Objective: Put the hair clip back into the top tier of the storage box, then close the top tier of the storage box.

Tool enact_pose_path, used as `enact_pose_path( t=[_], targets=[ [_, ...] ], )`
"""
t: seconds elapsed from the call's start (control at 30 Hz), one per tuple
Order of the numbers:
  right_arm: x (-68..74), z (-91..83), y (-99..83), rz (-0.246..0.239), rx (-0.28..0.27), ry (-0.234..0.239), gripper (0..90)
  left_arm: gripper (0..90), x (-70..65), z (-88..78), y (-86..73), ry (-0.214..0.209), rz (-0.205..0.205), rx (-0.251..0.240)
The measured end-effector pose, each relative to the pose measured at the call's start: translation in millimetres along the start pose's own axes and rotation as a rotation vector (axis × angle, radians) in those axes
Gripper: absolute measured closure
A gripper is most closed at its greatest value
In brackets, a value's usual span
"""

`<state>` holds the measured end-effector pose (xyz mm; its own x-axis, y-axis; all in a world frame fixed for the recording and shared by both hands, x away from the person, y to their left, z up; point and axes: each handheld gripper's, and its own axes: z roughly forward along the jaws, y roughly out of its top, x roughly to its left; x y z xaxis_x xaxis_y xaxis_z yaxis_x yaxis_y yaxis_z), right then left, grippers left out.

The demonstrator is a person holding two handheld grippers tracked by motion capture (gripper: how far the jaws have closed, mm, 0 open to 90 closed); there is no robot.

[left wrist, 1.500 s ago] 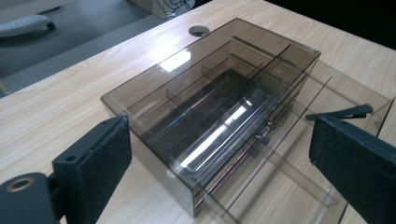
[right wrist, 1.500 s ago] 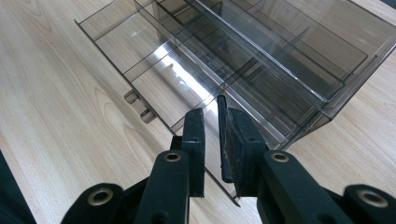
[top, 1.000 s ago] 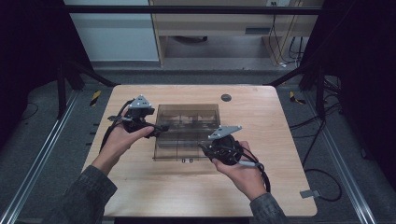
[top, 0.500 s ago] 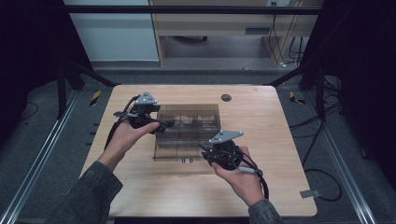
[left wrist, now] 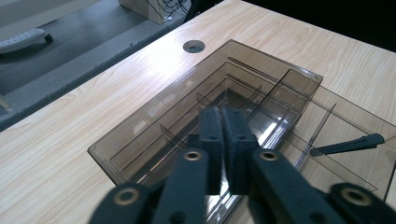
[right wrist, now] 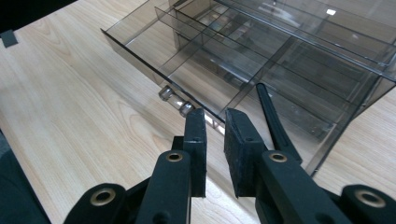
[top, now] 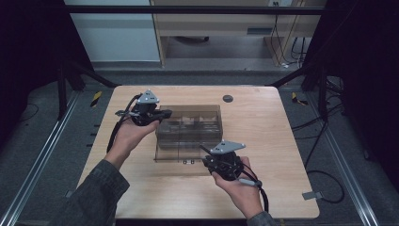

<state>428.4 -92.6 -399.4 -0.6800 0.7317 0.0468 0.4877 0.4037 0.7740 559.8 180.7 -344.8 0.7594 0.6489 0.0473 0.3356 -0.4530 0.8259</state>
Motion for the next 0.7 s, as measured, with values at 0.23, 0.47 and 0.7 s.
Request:
enact_pose_path(
  t=[0.23, 0.47, 0.7],
  targets=[
    [10.0, 2.9, -6.4, 0.013, -0.035, -0.005, 80.5, 89.6, 5.0, 5.3, 0.2, 0.019, -0.007, -0.002],
    [21.0, 13.3, -21.9, 0.032, -0.059, -0.014, 83.4, 89.6, 8.4, 12.1, -3.5, 0.021, -0.019, 0.015],
    [30.9, 20.1, -28.9, 0.031, -0.098, -0.048, 87.6, 89.6, 8.1, 13.4, -5.9, 0.019, -0.02, 0.017]
  ],
)
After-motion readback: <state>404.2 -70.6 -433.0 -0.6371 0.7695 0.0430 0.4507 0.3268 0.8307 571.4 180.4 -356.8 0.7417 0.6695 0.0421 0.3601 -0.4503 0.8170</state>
